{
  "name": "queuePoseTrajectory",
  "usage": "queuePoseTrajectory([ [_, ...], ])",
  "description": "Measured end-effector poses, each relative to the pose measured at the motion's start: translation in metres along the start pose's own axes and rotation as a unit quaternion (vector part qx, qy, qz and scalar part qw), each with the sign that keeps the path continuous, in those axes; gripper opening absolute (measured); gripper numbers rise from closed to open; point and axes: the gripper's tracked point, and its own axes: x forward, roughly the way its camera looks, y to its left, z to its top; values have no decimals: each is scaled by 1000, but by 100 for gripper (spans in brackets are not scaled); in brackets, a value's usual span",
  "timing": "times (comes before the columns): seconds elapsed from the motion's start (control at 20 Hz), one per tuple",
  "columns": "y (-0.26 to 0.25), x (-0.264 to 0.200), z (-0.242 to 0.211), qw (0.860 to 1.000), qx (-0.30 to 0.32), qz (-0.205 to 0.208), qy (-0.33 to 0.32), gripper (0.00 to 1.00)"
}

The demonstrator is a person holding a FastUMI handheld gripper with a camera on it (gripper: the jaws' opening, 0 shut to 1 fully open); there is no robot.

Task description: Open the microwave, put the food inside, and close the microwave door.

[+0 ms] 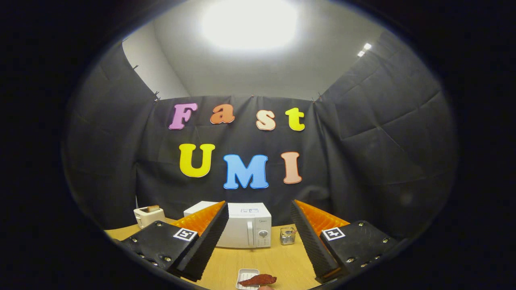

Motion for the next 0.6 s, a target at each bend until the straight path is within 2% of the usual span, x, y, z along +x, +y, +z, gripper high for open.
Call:
queuePoseTrajectory([
  [0.6, -8, 43, -8, 1000, -12, 2, 11, 97],
])
